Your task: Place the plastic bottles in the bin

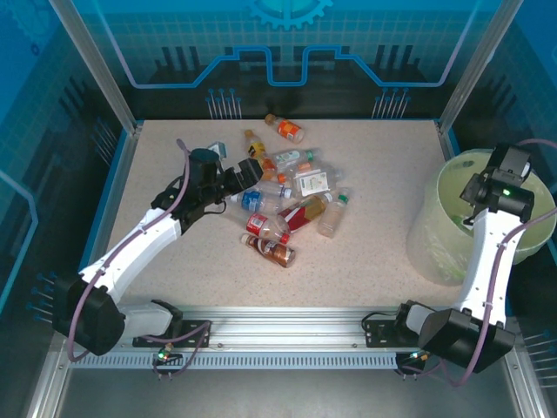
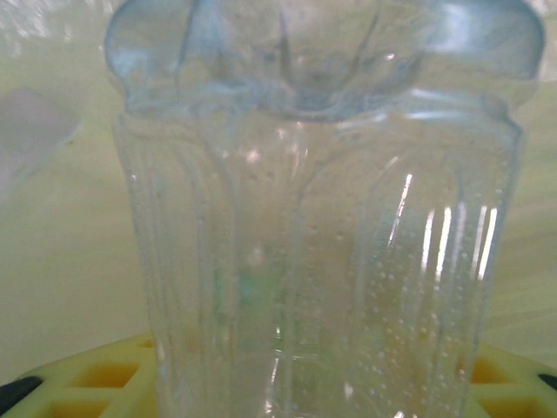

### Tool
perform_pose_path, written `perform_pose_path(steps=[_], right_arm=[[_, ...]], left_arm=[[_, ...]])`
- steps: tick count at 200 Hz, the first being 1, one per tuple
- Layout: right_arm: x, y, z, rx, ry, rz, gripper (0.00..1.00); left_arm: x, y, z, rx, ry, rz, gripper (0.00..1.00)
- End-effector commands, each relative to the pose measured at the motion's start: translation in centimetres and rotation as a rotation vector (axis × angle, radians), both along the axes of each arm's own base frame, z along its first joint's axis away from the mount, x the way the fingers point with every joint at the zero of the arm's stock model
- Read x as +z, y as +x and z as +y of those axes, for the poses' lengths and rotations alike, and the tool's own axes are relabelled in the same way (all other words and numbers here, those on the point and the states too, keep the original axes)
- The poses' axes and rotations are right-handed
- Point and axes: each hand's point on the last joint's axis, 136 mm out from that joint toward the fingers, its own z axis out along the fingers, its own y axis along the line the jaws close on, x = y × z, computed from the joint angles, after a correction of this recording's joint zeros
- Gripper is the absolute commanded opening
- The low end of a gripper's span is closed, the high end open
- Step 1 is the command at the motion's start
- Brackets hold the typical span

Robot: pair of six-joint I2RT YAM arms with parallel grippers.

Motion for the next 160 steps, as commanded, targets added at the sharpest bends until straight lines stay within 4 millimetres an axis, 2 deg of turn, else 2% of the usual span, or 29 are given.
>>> perform_pose_path(steps=[1, 25, 60, 104, 160], right_arm=[[-0.2, 0.6, -0.9, -0.048, 0.001, -0.052, 0.65], [-0.3, 1.0, -0.5, -0.042, 0.023, -0.090, 0.79], [1.4, 1.0, 0.1, -0.030, -0.012, -0.123, 0.88], [3.4, 0.7, 1.0, -0.010, -0.032, -0.181, 0.91], [7.9, 0.7, 4.6, 0.104, -0.047, -0.321, 0.95]], left_arm=[[-3.3, -1.7, 1.9, 0.064, 0.015, 0.139, 0.99], [-4.5, -2.8, 2.8, 0.078, 0.007, 0.163, 0.99], [-5.3, -3.6, 4.3, 0.122, 0.035, 0.188, 0.99], [-6.4, -4.0, 5.2, 0.175, 0.029, 0.222, 0.99], [-7.6, -4.3, 6.4, 0.253, 0.006, 0.259, 0.99]])
